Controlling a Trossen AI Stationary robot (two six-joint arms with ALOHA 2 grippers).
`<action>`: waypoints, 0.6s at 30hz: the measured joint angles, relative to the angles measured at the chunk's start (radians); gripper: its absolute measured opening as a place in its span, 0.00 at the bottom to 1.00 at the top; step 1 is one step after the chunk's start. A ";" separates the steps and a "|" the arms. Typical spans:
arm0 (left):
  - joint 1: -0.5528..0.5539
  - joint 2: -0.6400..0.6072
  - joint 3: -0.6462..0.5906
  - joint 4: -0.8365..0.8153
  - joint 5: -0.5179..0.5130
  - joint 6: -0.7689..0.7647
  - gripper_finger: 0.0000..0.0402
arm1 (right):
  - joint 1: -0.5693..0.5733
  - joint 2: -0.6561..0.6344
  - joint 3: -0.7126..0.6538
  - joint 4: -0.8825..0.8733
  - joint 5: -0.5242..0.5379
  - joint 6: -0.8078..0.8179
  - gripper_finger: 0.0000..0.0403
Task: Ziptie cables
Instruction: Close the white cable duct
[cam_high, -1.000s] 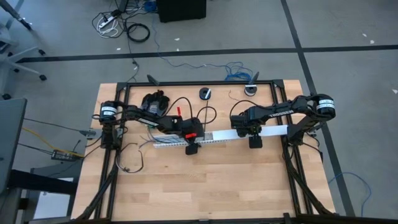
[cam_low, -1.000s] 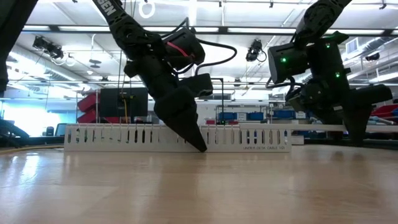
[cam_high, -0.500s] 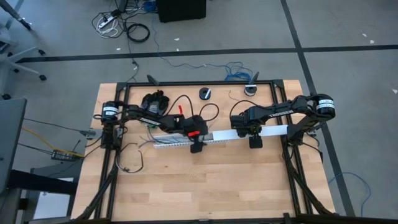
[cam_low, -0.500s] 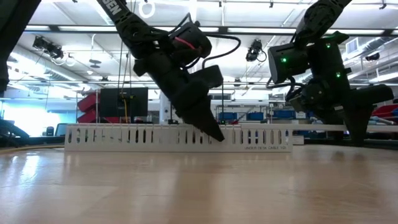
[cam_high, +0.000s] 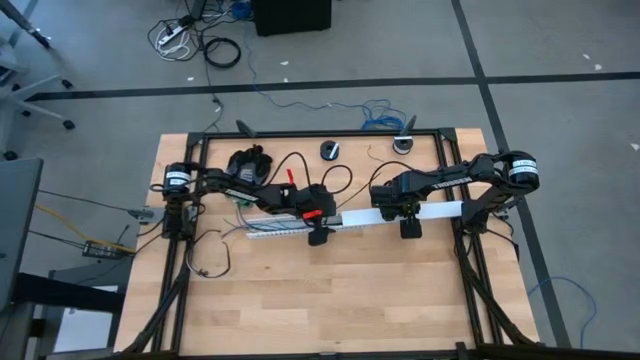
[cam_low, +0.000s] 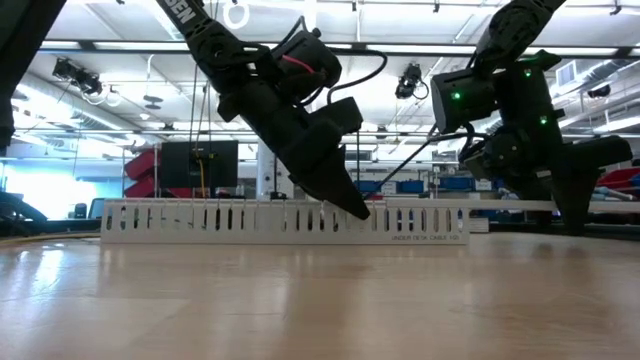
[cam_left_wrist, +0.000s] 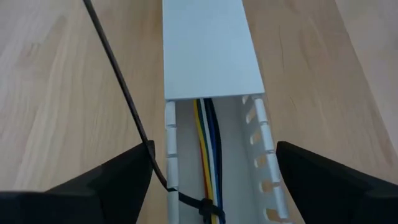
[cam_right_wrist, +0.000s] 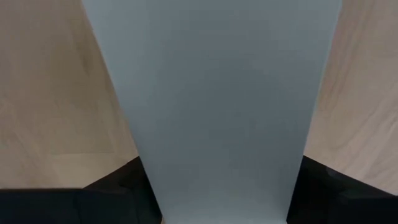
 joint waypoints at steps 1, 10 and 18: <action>0.000 0.001 0.000 0.004 -0.003 0.002 0.82 | 0.000 0.000 0.000 0.000 0.000 0.000 0.60; -0.002 0.002 0.000 0.000 -0.101 0.031 0.82 | -0.001 0.000 0.000 0.004 -0.001 0.004 0.61; -0.006 0.002 0.000 -0.003 -0.096 0.032 0.82 | 0.000 0.000 0.000 0.010 -0.006 -0.002 0.60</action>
